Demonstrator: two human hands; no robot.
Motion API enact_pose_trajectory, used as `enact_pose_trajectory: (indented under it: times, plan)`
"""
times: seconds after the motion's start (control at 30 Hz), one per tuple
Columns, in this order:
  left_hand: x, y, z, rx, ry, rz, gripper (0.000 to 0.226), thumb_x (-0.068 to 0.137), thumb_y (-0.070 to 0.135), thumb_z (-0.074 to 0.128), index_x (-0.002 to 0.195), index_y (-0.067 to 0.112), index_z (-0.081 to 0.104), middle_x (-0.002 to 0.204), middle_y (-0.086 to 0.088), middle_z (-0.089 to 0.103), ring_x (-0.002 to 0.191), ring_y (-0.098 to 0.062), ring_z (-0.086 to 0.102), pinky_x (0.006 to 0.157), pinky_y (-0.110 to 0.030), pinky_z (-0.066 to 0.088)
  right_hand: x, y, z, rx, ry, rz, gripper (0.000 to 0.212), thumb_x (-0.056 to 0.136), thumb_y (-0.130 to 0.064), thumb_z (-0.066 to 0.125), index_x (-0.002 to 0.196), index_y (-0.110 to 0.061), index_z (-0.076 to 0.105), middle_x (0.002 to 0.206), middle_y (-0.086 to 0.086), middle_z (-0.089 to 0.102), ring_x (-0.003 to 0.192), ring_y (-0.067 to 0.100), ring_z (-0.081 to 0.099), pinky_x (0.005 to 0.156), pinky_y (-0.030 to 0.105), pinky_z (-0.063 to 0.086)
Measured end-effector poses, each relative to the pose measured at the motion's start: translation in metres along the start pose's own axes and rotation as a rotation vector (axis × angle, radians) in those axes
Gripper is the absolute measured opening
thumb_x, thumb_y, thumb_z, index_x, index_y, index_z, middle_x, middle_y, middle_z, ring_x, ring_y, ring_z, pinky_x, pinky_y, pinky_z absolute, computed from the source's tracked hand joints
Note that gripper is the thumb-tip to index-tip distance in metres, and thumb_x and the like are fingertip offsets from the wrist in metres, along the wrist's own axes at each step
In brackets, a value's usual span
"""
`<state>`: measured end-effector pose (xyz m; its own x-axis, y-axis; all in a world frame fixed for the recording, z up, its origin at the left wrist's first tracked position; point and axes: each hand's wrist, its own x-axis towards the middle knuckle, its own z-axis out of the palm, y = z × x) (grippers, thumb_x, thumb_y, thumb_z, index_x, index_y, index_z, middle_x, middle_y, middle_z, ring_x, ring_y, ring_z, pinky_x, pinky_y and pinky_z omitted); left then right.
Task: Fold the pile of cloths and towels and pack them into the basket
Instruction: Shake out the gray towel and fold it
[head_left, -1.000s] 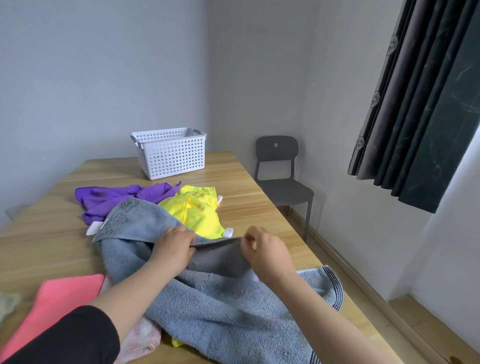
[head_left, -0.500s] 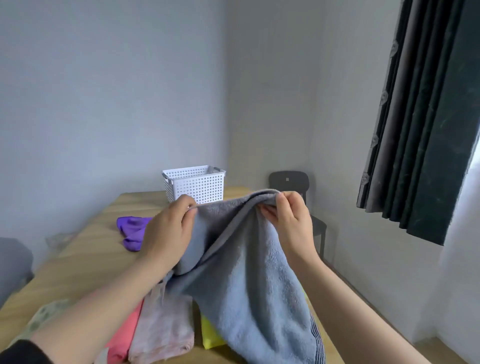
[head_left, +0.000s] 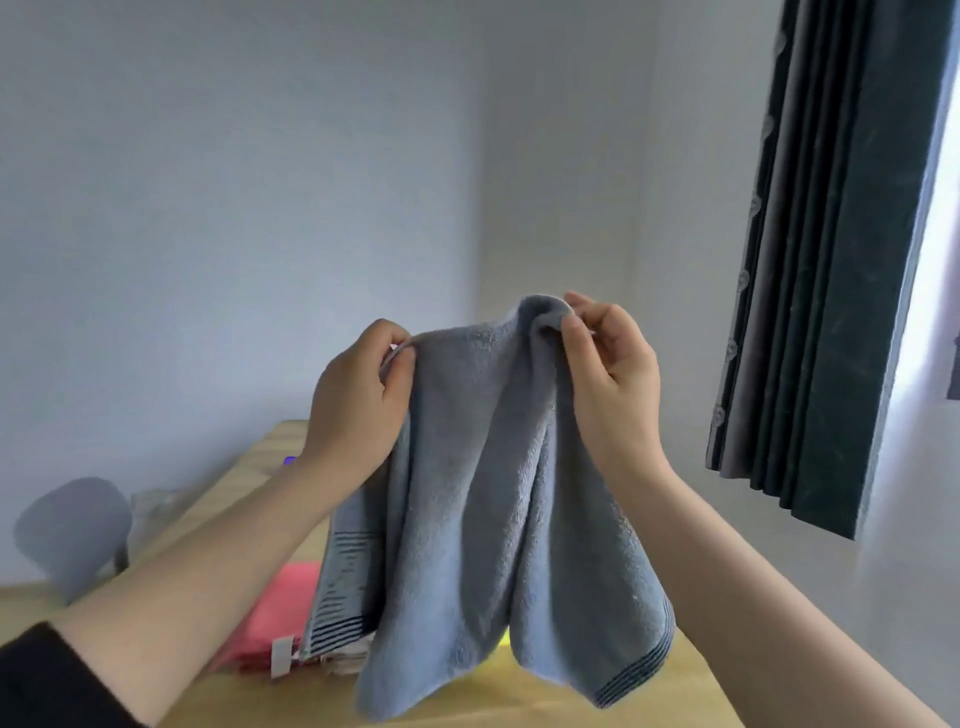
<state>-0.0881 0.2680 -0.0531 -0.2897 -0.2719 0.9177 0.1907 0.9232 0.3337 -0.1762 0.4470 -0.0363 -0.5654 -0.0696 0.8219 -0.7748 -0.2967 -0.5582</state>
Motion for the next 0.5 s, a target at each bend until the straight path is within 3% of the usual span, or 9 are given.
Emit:
enact_pose_trajectory:
  times: [0.1,0.23,0.37,0.5]
  plan:
    - [0.002,0.009,-0.008,-0.013,0.02,0.01,0.013,0.096,0.02,0.047,0.085,0.015,0.052,0.058,0.003,0.048,0.058,-0.012,0.046,0.054,-0.02,0.033,0.001,-0.01,-0.003,-0.019,0.009,-0.049,0.01,0.095,-0.017,0.056,0.087,-0.018,0.06,0.117,-0.004,0.064,0.108,-0.003,0.059,0.092,0.016,0.044]
    - [-0.001,0.007,-0.005,-0.023,-0.009,-0.03,0.013,0.095,0.021,0.05,0.084,0.014,0.054,0.058,0.0,0.049,0.056,-0.015,0.044,0.056,-0.03,0.034,0.0,-0.002,-0.005,-0.093,0.011,-0.032,0.008,0.095,-0.019,0.056,0.094,-0.014,0.063,0.113,-0.009,0.064,0.095,-0.006,0.061,0.084,0.01,0.045]
    - [-0.009,-0.014,0.019,0.016,-0.075,-0.11,0.013,0.094,0.021,0.051,0.084,0.014,0.055,0.066,-0.001,0.057,0.066,-0.022,0.051,0.06,-0.033,0.036,-0.005,0.032,-0.007,-0.201,0.001,0.061,0.013,0.094,-0.022,0.056,0.099,-0.013,0.065,0.093,-0.017,0.065,0.089,0.004,0.062,0.082,0.017,0.047]
    - [-0.033,-0.052,0.061,0.089,-0.187,-0.218,0.009,0.092,0.019,0.054,0.084,0.016,0.055,0.062,0.004,0.051,0.066,-0.026,0.05,0.056,-0.031,0.027,-0.018,0.092,-0.015,-0.333,-0.065,0.27,0.014,0.094,-0.025,0.055,0.091,-0.014,0.064,0.082,-0.003,0.067,0.076,0.013,0.059,0.068,0.018,0.044]
